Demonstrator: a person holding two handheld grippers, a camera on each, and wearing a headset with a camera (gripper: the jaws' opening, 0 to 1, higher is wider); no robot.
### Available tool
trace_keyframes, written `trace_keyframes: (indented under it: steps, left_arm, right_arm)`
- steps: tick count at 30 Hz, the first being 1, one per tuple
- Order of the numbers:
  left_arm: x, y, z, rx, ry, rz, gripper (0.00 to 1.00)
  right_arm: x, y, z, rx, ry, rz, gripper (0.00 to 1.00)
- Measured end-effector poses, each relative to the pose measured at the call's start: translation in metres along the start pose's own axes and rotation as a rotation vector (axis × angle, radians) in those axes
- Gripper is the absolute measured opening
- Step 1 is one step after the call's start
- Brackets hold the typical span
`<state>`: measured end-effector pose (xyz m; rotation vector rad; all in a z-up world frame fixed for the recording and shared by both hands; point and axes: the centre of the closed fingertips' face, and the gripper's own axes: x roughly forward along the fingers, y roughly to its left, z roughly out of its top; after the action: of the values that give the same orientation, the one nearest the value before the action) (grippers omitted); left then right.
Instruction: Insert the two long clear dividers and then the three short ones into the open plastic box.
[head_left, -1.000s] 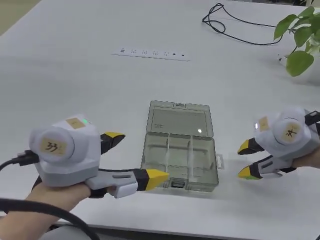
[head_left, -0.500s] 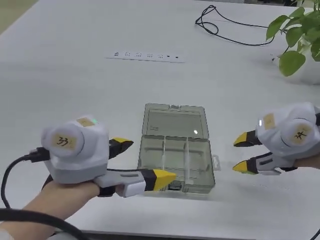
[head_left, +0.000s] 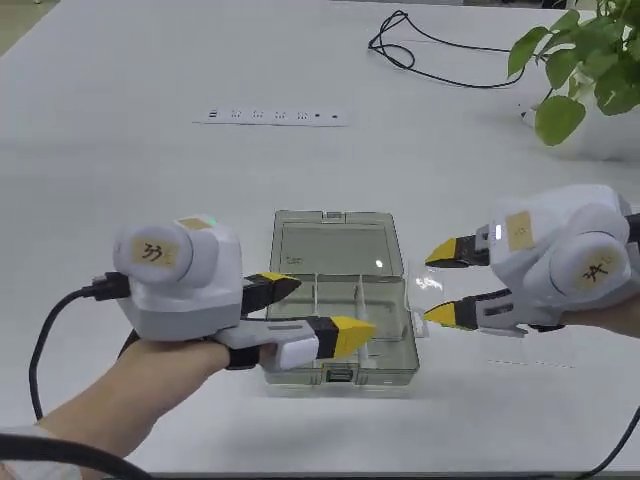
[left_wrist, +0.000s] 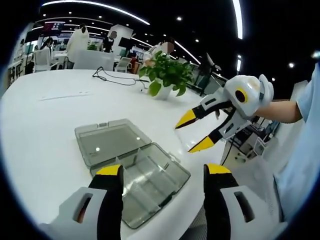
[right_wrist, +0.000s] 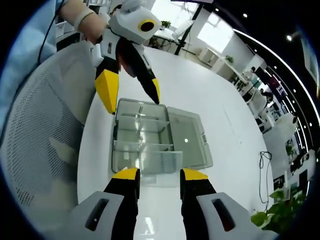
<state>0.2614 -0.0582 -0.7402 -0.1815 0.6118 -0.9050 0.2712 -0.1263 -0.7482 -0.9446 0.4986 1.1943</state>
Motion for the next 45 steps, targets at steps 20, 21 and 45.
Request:
trace_keyframes:
  steps: [20,21,45]
  left_arm:
    - [0.016,-0.025,0.007,-0.126,-0.006,-0.128,0.19]
    - [0.016,-0.026,0.007,-0.128,-0.006,-0.13,0.17]
    - [0.013,-0.033,0.005,-0.269,-0.045,-0.172,0.0]
  right_arm:
    - [0.004,0.017,0.043,-0.175,-0.053,-0.011,0.33]
    - [0.004,0.017,0.044,-0.183,-0.054,-0.014,0.33]
    - [0.001,0.019,0.054,-0.392,-0.054,-0.103,0.33]
